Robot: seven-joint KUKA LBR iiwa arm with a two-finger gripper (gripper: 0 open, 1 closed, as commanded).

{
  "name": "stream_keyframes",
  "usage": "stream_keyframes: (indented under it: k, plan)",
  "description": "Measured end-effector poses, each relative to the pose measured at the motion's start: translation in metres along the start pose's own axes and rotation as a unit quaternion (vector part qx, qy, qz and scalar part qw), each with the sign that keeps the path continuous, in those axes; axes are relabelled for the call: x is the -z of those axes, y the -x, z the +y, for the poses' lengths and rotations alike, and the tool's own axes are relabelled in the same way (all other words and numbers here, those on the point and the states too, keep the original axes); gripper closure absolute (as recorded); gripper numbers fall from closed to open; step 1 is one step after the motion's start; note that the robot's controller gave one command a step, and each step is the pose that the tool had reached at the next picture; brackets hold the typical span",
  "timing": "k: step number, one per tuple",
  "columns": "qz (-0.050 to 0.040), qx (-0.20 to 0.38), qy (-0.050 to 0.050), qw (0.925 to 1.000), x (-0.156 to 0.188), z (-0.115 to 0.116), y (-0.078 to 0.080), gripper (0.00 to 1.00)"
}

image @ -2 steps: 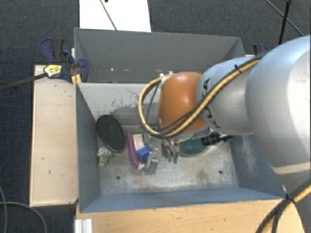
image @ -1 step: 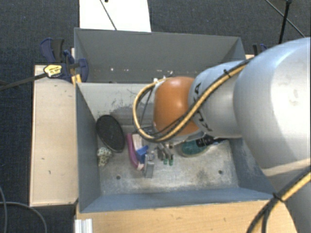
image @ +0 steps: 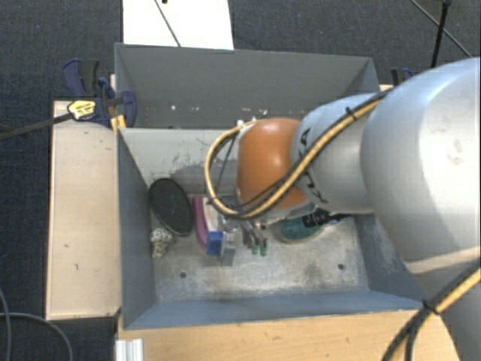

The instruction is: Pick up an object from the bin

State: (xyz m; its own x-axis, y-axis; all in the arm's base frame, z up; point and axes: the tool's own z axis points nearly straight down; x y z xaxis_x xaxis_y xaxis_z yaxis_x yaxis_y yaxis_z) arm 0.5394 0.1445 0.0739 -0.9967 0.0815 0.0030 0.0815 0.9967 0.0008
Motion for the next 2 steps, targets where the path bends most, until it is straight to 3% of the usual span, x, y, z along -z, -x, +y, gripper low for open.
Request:
stream_keyframes:
  k: [1,2]
  plan:
    - [-0.0063,0.006,0.002,1.0000,0.155,-0.004,-0.002,1.00]
    - [-0.0057,0.185,0.000,0.9828,0.210,0.007,0.011,1.00]
